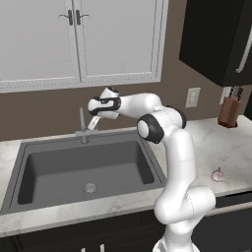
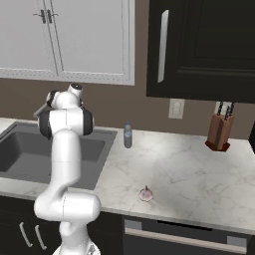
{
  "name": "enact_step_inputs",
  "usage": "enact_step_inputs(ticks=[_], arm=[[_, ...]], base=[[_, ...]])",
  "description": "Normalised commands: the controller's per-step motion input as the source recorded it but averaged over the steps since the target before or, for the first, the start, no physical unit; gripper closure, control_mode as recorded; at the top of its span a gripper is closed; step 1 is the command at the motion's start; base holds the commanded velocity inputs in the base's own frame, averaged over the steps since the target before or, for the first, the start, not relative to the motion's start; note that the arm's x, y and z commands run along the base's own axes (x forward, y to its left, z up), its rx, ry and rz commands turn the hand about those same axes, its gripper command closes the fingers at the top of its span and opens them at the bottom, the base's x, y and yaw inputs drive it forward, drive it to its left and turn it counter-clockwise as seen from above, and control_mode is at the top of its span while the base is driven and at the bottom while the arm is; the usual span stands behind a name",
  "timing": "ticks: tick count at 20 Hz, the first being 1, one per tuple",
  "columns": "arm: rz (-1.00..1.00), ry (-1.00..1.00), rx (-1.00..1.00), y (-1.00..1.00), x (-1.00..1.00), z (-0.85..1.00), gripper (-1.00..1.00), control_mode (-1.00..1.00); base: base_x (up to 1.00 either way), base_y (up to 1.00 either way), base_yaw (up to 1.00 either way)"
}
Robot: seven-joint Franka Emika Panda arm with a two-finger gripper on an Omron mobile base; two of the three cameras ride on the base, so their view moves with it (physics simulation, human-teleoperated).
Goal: Turn on the sink faucet. Then move the garlic from the counter to the sink. Turn off the sink. Move the vegetable from the sink to the pot next to the stove. Finally move the pot to the rear right burner.
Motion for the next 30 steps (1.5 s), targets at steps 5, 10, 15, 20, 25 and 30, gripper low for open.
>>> enact_step_inputs(ticks=[5,10,15,20,25,30], arm=[[-0.1,0.01,0.0,-0.02,-0.17,-0.19,1.0,-1.0],[-0.15,0.04,0.0,-0.07,-0.06,-0.23,1.0,-1.0],[-0.15,0.01,0.0,-0.21,-0.2,-0.23,1.0,-1.0],[0.0,0.0,0.0,-0.05,0.0,-0.18,1.0,-1.0],[-0.06,0.0,0.0,-0.15,-0.03,-0.24,1.0,-1.0],[-0.15,0.0,0.0,-0.31,-0.1,-0.31,1.0,-1.0]], base=[[0.0,0.0,0.0],[0.0,0.0,0.0],[0.0,0.0,0.0],[0.0,0.0,0.0],[0.0,0.0,0.0],[0.0,0.0,0.0]])
